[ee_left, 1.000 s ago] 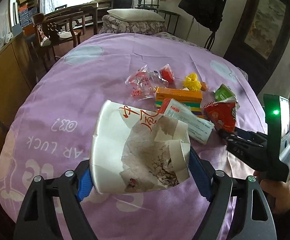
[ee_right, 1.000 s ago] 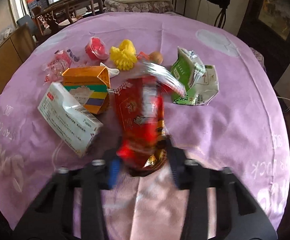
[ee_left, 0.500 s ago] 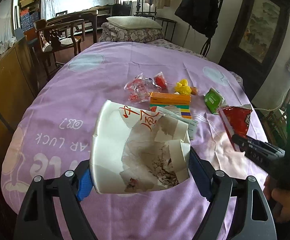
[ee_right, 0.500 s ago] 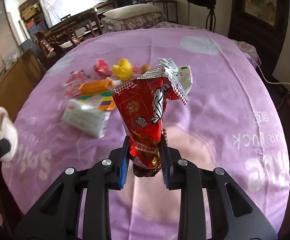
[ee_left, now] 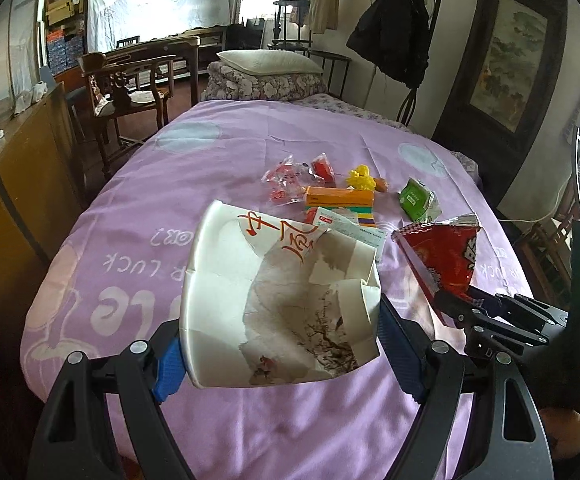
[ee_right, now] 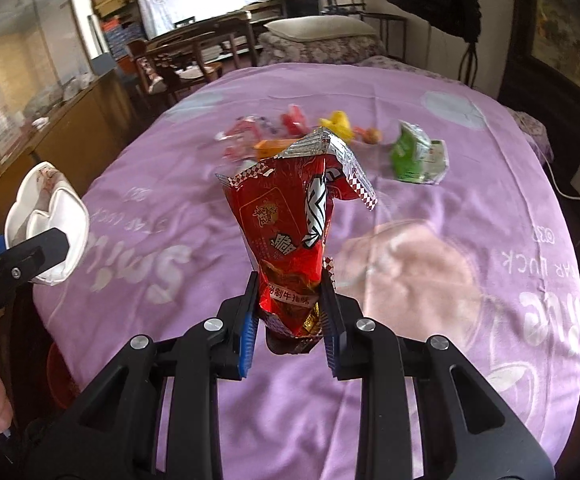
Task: Collect trash
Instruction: 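Grasp the red snack bag with the right gripper and lift it, then carry cup and snack bag to the red wastebasket and release both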
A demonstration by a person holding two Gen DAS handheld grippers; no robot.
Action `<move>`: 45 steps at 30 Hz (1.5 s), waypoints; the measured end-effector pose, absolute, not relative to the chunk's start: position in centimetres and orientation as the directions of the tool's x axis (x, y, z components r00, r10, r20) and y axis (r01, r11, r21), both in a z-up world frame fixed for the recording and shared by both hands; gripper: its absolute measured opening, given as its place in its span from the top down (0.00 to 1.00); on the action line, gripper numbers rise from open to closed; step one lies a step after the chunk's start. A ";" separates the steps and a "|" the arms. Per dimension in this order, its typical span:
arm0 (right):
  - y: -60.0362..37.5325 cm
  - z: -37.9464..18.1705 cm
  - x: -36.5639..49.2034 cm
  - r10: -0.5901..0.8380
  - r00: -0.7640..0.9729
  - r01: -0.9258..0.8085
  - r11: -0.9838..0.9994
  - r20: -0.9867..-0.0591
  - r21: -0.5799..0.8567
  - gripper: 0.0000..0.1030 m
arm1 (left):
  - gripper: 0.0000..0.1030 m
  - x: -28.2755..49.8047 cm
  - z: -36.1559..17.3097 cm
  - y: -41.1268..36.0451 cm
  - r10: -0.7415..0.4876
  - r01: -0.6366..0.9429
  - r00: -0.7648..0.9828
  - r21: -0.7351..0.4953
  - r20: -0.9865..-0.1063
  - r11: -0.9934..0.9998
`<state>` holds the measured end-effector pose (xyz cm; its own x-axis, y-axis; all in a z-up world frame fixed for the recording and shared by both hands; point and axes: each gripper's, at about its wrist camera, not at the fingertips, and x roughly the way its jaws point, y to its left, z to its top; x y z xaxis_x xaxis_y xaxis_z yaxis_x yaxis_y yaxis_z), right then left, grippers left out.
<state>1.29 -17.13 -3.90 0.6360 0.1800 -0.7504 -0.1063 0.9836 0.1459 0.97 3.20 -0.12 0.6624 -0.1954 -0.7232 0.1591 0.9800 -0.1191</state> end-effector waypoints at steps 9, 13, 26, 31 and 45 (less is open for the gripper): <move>-12.6 -3.2 -0.9 0.286 0.600 -0.236 0.956 -0.747 0.177 0.72 | 0.21 -2.2 -0.3 8.2 -0.136 0.076 0.684 -0.116 -0.716 0.990; -10.2 -3.5 -1.7 0.339 0.563 -0.296 0.934 -0.753 0.199 0.72 | 0.21 -3.0 -1.0 12.1 -0.089 -0.007 0.680 -0.128 -0.727 0.992; 1.9 -4.8 -3.8 0.489 0.362 -0.555 0.797 -0.794 0.238 0.72 | 0.21 -7.8 -3.6 26.7 0.128 -0.316 0.621 -0.097 -0.774 0.944; 9.0 -5.0 -5.4 0.531 0.249 -0.678 0.693 -0.810 0.246 0.72 | 0.21 -10.6 -4.4 32.2 0.195 -0.423 0.583 -0.089 -0.789 0.902; 23.5 -8.8 -7.5 0.483 -0.006 -0.817 0.503 -0.876 0.282 0.72 | 0.21 -16.1 -11.2 41.1 0.201 -0.574 0.415 -0.084 -0.887 0.814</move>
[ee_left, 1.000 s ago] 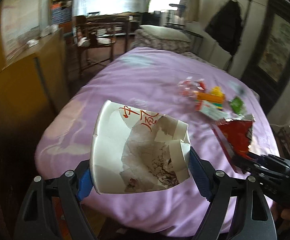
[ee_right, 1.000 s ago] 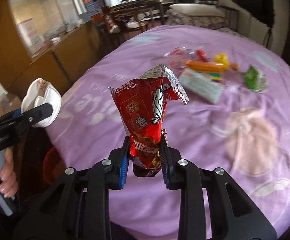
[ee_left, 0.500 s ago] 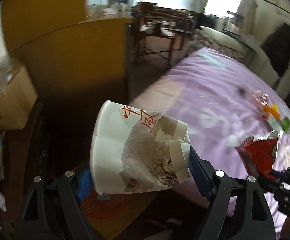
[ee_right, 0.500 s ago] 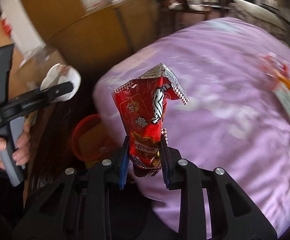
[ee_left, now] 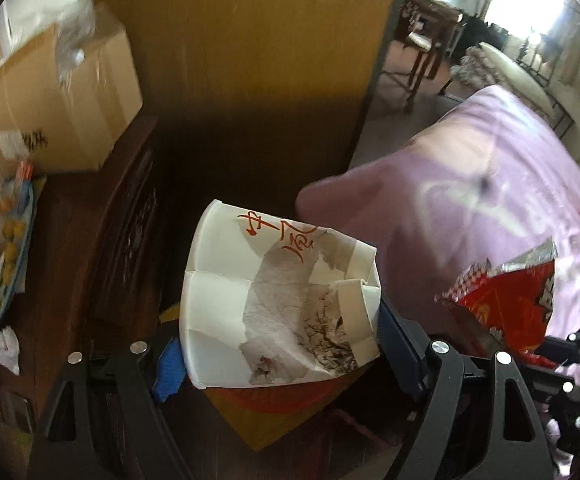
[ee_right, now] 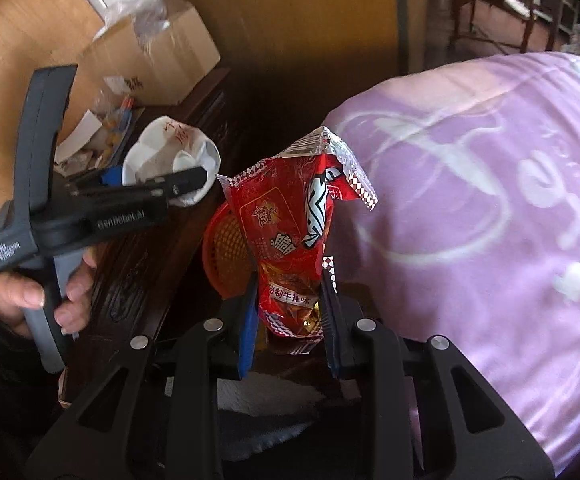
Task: Collect trash
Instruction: 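Carry cup and snack bag to the red wastebasket and release both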
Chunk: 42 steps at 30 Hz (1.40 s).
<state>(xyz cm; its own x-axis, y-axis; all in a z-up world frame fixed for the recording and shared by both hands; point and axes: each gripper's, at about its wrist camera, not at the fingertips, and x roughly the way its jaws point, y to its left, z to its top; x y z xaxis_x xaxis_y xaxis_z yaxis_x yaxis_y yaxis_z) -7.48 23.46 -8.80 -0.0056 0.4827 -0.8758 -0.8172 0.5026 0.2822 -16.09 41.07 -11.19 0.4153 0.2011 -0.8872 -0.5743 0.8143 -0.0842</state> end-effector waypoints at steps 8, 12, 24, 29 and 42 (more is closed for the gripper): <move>28.1 -12.6 -6.7 0.430 -0.118 -0.806 0.485 -0.895 0.339 0.72 | 0.21 -17.4 -17.0 43.8 0.110 -0.629 0.298 -0.108 -0.948 0.770; 30.0 -14.1 -6.9 0.402 -0.153 -0.806 0.478 -0.903 0.350 0.72 | 0.21 -17.5 -18.6 44.5 0.085 -0.650 0.271 -0.117 -0.959 0.751; 32.8 -17.6 -7.2 0.369 -0.248 -0.762 0.497 -0.896 0.416 0.67 | 0.20 -17.7 -22.7 45.2 -0.004 -0.672 0.216 -0.152 -0.976 0.725; 33.0 -17.4 -7.3 0.400 -0.247 -0.758 0.488 -0.882 0.434 0.46 | 0.20 -18.1 -23.1 45.5 -0.007 -0.691 0.204 -0.150 -0.979 0.707; 33.2 -17.2 -6.7 0.420 -0.251 -0.735 0.503 -0.872 0.454 0.46 | 0.16 -17.9 -23.1 45.7 -0.018 -0.706 0.207 -0.162 -0.978 0.689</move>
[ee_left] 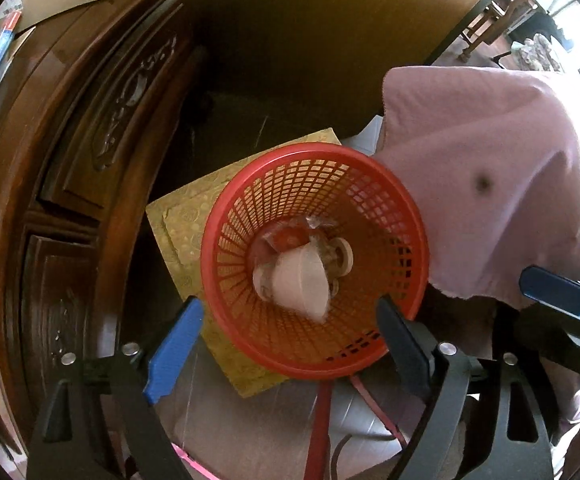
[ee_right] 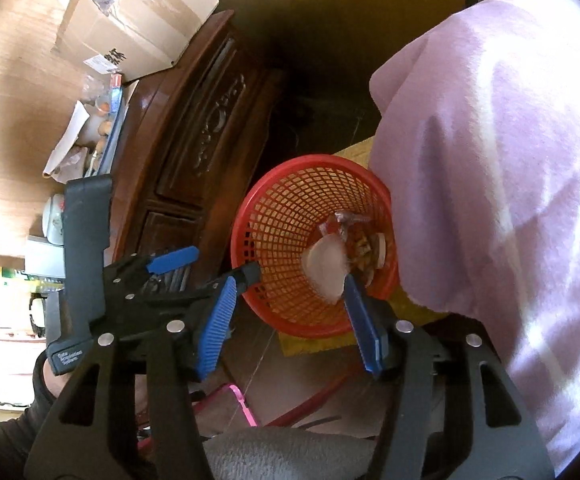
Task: Collect trash
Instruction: 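Carry cup and snack bag to the red wastebasket and release both, then bring both grippers back over the trash on the table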
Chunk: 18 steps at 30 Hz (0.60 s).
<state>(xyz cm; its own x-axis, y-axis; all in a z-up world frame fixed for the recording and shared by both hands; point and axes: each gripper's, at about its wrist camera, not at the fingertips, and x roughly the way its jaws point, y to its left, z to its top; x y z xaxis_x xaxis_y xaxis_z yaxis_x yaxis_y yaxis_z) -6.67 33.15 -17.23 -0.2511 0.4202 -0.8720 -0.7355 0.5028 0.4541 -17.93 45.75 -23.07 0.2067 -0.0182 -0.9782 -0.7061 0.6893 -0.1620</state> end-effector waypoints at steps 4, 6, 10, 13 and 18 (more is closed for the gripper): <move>31.6 -15.4 -6.4 0.456 -0.217 -0.738 0.502 -0.863 0.451 0.46 | 0.16 -17.5 -22.5 45.5 -0.011 -0.700 0.210 -0.159 -0.978 0.696; 30.3 -14.0 -6.1 0.489 -0.172 -0.744 0.505 -0.855 0.438 0.41 | 0.16 -17.2 -21.8 45.2 0.002 -0.689 0.218 -0.152 -0.976 0.709; 27.5 -11.8 -5.5 0.530 -0.063 -0.750 0.534 -0.846 0.390 0.35 | 0.16 -16.5 -19.6 44.1 0.057 -0.667 0.246 -0.126 -0.968 0.734; 24.8 -10.0 -5.0 0.563 0.000 -0.743 0.553 -0.827 0.377 0.35 | 0.17 -15.8 -17.6 43.3 0.075 -0.655 0.279 -0.133 -0.957 0.744; 18.5 -7.6 -4.3 0.601 0.160 -0.688 0.636 -0.783 0.348 0.25 | 0.17 -13.7 -13.4 39.7 0.120 -0.555 0.386 -0.126 -0.915 0.822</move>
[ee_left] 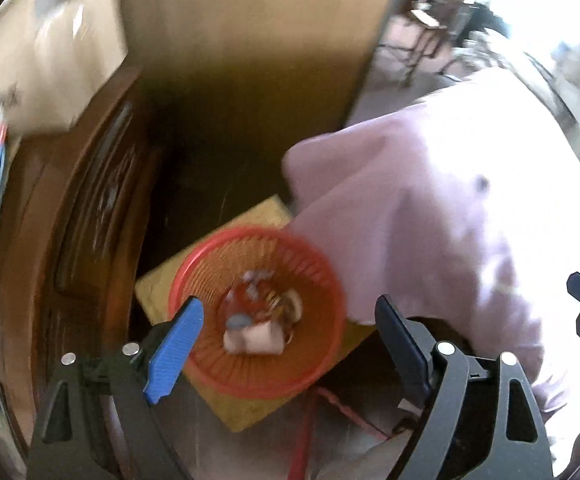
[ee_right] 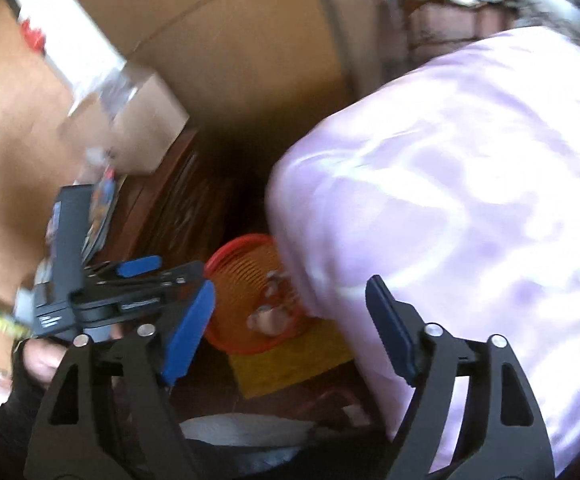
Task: Collect trash
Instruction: 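Bring both grippers back over the trash on the table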
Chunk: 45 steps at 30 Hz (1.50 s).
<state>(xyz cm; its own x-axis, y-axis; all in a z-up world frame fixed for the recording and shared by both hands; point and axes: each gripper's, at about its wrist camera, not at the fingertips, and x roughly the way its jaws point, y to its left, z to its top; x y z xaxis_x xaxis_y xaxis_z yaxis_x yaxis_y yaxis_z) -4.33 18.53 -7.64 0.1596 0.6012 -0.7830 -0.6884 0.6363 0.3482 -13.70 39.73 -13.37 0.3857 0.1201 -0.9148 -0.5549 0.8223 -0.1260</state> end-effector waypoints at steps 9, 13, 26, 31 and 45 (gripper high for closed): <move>7.0 -5.9 -2.5 0.595 0.349 -0.549 0.756 -0.724 0.357 0.25 | 0.16 -8.9 -9.9 30.7 0.061 -0.390 0.451 -0.135 -0.891 0.911; 1.6 -5.9 -1.5 0.564 0.430 -0.458 0.809 -0.706 0.368 0.23 | 0.16 -6.3 -8.9 26.4 0.058 -0.316 0.456 -0.100 -0.888 0.944; -17.6 -8.0 2.1 0.378 0.633 -0.052 0.891 -0.676 0.450 0.21 | 0.15 2.3 -7.4 11.0 -0.081 -0.053 0.475 -0.121 -0.876 0.991; -21.6 -8.6 2.3 0.259 0.683 0.049 0.917 -0.683 0.397 0.21 | 0.15 5.2 -7.9 6.1 -0.131 0.045 0.460 -0.125 -0.878 0.991; -26.6 -10.2 4.1 0.166 0.678 0.166 0.915 -0.716 0.369 0.21 | 0.15 12.9 -7.6 -0.9 -0.235 0.039 0.399 -0.239 -0.886 0.970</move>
